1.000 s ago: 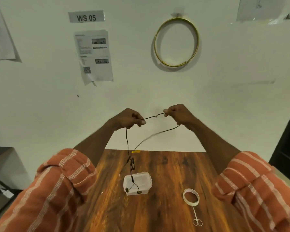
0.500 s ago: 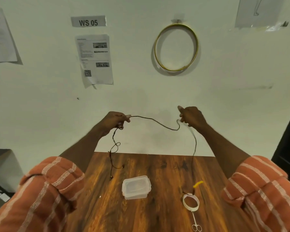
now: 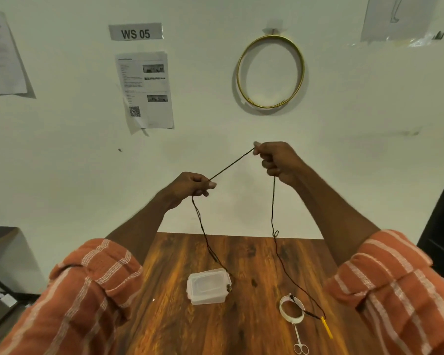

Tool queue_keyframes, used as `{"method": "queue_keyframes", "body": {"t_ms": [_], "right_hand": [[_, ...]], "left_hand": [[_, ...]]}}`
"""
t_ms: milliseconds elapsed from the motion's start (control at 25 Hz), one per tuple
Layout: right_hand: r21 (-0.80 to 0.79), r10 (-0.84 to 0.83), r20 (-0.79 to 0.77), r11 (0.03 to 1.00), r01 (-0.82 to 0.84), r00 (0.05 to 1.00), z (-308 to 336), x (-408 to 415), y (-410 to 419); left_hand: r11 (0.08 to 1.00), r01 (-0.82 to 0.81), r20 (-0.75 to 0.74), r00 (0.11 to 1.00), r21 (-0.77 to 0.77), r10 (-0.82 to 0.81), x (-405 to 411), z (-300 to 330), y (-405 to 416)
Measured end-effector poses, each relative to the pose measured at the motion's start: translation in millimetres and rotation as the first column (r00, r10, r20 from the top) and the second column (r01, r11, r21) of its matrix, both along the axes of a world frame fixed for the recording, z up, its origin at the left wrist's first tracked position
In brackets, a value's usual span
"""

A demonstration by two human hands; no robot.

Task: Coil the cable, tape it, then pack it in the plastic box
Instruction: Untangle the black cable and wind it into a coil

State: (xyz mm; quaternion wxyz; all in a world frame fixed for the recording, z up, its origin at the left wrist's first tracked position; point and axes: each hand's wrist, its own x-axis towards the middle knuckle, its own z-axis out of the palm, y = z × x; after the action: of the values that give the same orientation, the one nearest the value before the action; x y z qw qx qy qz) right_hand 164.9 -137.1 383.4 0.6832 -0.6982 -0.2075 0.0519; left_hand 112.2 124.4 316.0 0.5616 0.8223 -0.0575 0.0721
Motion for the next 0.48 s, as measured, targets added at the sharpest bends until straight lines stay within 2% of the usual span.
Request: {"method": "queue_keyframes", "body": {"t_ms": [200, 280, 360, 480], "right_hand": [[0.183, -0.210, 0.024, 0.962, 0.202, 0.977, 38, 12, -27], [0.290, -0.153, -0.010, 0.945, 0.149, 0.988, 51, 15, -35], [0.407, -0.010, -0.034, 0.913, 0.023, 0.999, 63, 14, -33], [0.432, 0.059, 0.037, 0.899, -0.070, 0.998, 87, 6, -19]], "left_hand": [[0.977, 0.021, -0.117, 0.992, -0.211, -0.046, -7, -52, 5], [0.972, 0.025, -0.132, 0.990, -0.235, -0.057, -9, -67, 8], [0.977, 0.027, -0.141, 0.988, -0.213, -0.058, -11, -78, 6], [0.989, 0.007, -0.146, 0.989, -0.148, -0.029, -10, -89, -2]]}}
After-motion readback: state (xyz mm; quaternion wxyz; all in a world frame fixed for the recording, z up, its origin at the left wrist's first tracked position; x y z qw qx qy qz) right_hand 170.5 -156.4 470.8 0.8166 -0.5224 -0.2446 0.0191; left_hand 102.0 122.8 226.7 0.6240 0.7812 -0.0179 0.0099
